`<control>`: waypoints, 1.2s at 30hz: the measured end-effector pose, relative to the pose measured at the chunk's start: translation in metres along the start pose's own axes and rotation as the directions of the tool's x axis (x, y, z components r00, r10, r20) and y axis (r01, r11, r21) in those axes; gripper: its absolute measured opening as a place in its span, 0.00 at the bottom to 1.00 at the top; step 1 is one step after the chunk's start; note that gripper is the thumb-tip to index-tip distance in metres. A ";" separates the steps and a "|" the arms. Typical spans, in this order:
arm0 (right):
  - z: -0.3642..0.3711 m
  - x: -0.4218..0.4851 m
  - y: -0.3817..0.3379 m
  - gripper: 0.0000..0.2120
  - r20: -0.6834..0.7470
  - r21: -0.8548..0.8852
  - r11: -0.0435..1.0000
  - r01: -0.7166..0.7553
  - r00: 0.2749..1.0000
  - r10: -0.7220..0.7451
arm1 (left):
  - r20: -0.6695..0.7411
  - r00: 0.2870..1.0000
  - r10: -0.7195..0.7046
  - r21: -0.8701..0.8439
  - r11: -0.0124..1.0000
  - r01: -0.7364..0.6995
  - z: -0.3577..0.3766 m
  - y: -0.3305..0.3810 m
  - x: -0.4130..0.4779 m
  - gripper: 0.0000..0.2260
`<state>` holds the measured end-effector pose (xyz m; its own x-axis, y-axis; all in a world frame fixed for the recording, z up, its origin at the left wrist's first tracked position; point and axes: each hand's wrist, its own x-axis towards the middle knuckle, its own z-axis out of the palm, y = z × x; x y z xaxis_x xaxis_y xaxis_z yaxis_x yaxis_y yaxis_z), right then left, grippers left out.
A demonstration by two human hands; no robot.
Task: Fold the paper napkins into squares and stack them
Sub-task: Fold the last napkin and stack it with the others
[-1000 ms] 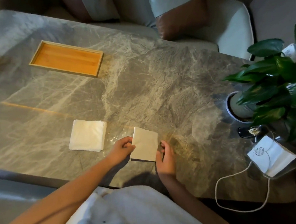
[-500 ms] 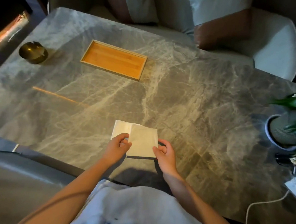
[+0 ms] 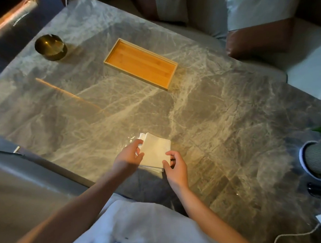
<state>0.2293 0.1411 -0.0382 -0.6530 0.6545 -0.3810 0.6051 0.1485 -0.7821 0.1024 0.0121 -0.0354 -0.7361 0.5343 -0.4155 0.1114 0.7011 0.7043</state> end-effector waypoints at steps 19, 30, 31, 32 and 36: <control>0.003 0.003 0.005 0.07 -0.083 -0.060 0.996 -0.064 0.995 0.059 | 0.022 0.998 0.052 0.112 0.992 -0.054 -0.005 -0.013 0.003 0.22; 0.003 0.010 -0.001 0.08 0.004 -0.027 0.994 -0.102 0.995 0.102 | 0.120 0.991 0.064 0.231 0.969 -0.091 -0.001 -0.006 0.004 0.26; 0.002 0.009 -0.002 0.10 -0.004 -0.056 0.995 -0.086 0.996 0.086 | 0.120 0.991 0.067 0.236 0.967 -0.094 -0.001 -0.004 0.003 0.26; 0.001 0.007 -0.003 0.12 -0.023 -0.111 0.993 -0.045 0.999 0.043 | 0.100 0.992 0.078 0.234 0.967 -0.100 0.000 -0.003 0.002 0.27; -0.001 0.003 -0.009 0.25 0.083 -0.486 0.834 0.262 0.964 -0.254 | -0.009 0.963 0.269 0.431 0.870 -0.239 -0.005 -0.003 0.004 0.33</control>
<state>0.2223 0.1427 -0.0313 -0.8207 0.5315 -0.2095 0.5551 0.6552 -0.5124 0.0956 0.0093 -0.0365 -0.6848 0.6990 -0.2059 0.5606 0.6859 0.4639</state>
